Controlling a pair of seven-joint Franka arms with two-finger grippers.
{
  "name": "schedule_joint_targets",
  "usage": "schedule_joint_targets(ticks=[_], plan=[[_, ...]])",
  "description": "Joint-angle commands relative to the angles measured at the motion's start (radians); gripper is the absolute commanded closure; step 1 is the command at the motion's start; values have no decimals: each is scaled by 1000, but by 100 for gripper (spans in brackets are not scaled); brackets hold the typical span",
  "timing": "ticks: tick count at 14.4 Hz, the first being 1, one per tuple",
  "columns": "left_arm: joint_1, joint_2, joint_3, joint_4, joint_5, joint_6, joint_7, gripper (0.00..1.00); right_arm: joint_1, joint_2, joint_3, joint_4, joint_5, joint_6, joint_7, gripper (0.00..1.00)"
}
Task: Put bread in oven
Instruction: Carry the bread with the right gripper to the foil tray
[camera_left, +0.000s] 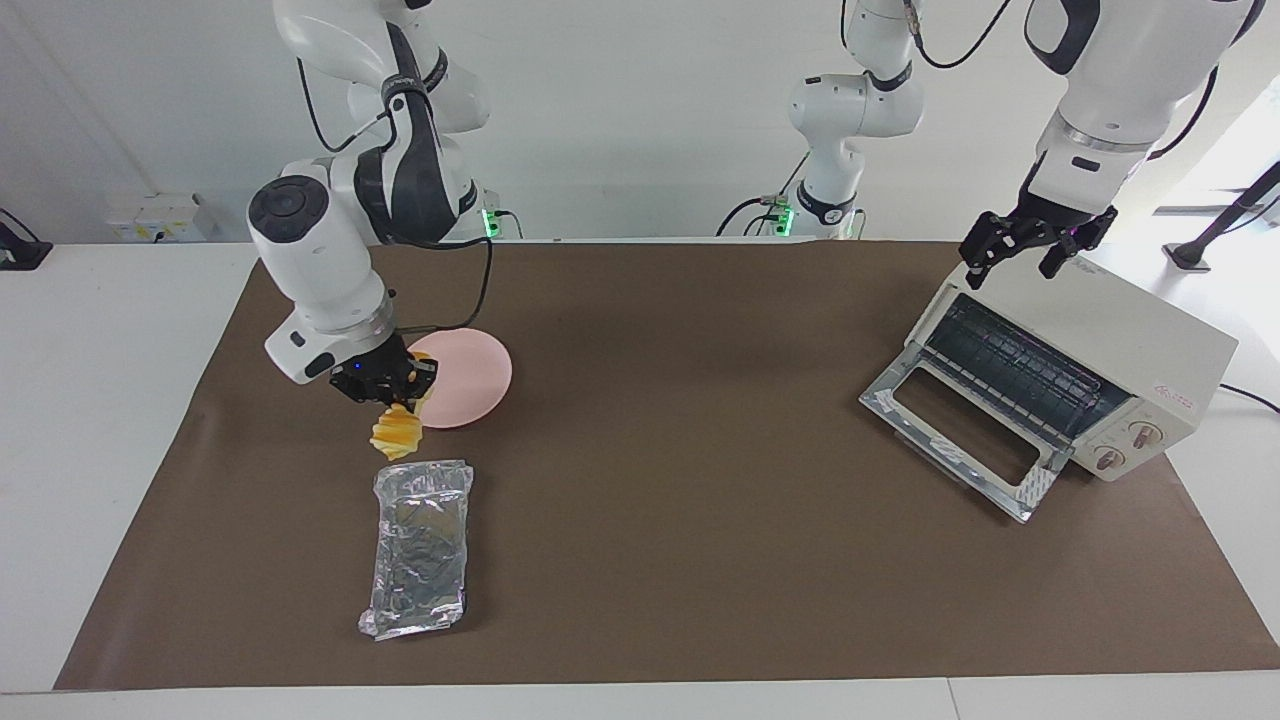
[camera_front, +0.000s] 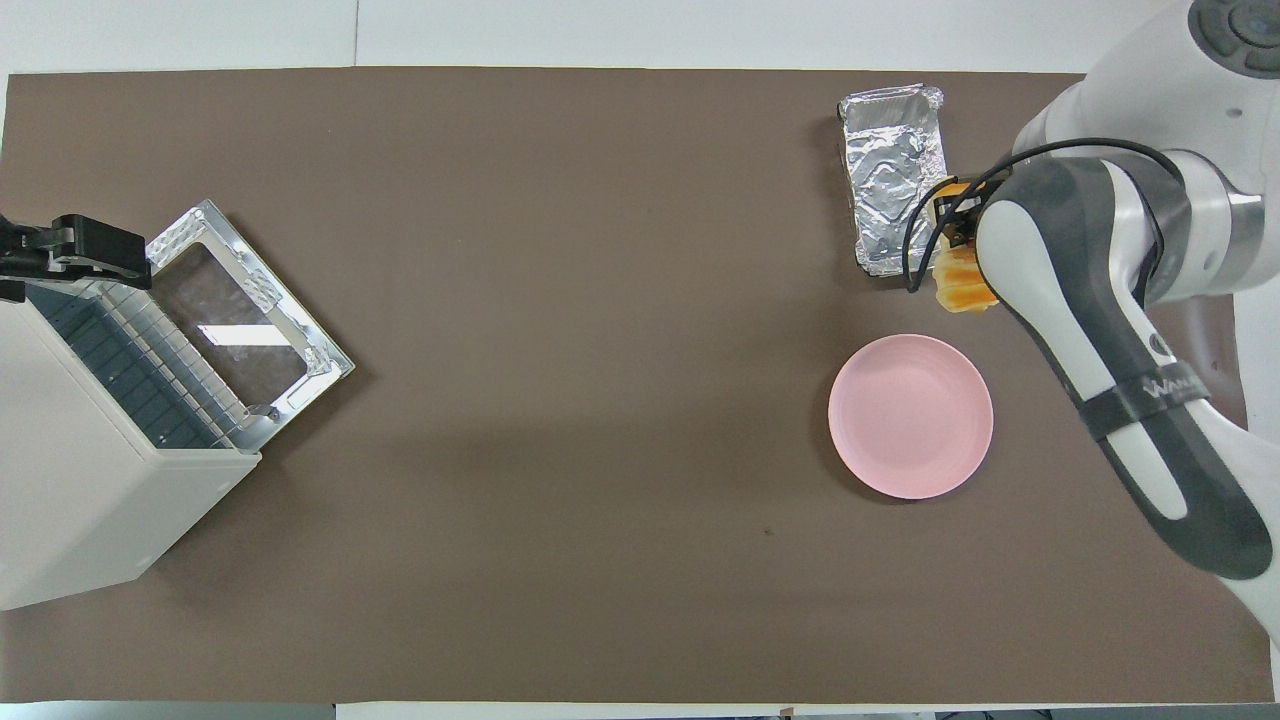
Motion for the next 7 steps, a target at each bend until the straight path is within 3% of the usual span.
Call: schedule_joint_targets(ticks=[1, 7], plan=[[8, -22, -2, -23, -14, -6, 1, 0, 4, 211, 7, 280, -19, -86, -35, 100], [6, -22, -2, -25, -14, -6, 1, 0, 14, 335, 5, 362, -69, 7, -127, 100]])
